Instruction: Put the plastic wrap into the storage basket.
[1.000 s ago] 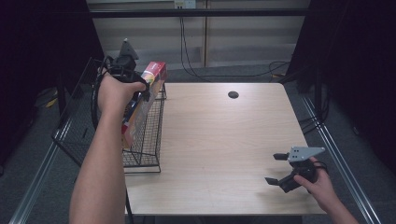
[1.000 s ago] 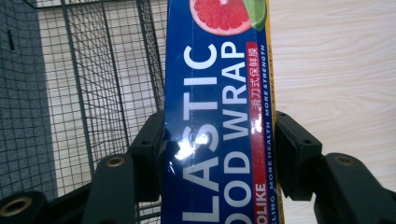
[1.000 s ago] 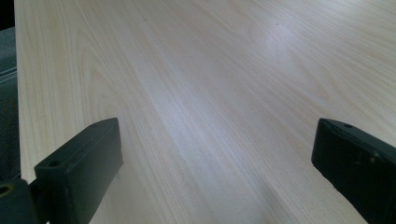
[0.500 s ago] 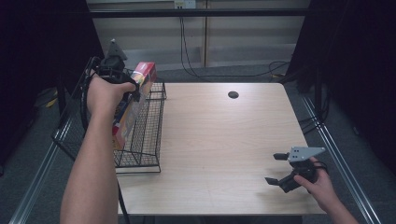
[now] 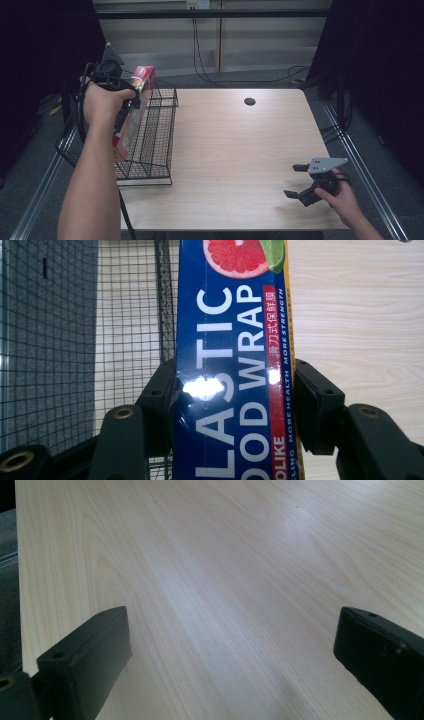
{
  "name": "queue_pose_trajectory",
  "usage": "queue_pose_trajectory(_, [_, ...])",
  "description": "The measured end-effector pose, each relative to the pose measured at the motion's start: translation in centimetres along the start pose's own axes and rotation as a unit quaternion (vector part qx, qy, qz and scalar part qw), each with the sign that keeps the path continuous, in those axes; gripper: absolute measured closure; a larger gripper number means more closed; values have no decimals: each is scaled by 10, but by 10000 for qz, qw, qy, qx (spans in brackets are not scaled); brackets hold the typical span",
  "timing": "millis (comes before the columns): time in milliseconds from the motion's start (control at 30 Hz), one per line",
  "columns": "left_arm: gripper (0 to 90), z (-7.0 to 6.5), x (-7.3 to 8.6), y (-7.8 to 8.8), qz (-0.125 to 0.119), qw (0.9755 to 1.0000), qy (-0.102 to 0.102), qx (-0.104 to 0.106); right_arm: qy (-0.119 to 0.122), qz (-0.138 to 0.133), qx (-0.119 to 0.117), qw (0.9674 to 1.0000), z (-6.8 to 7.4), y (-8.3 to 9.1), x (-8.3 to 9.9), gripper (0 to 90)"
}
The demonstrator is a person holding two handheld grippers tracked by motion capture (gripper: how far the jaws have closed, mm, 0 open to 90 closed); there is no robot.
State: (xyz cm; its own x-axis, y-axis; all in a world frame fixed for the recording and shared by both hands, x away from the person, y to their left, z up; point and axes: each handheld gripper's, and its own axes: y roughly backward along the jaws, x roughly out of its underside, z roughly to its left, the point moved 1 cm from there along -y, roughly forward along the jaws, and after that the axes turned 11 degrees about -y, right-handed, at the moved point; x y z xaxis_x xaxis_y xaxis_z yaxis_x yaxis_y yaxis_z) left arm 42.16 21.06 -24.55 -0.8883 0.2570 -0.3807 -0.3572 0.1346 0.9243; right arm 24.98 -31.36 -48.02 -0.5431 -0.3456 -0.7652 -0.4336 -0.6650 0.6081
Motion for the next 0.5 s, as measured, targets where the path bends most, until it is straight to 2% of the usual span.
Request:
queue_pose_trajectory(167, [446, 8, 3, 2, -36, 9999, 89, -97, -12, 3, -27, 10000, 0, 0, 0, 16])
queue_pose_trajectory(333, [446, 15, 6, 2, -60, 9998, 190, -74, -22, -5, -10, 10000, 0, 0, 0, 16])
queue_pose_trajectory(367, [446, 18, 8, 3, -58, 9996, 263, -67, -35, 3, -8, 10000, 0, 0, 0, 16])
queue_pose_trajectory(500, [445, 22, 9, 3, -42, 9995, 275, -135, -42, -3, -11, 10000, -1, 0, 0, 16])
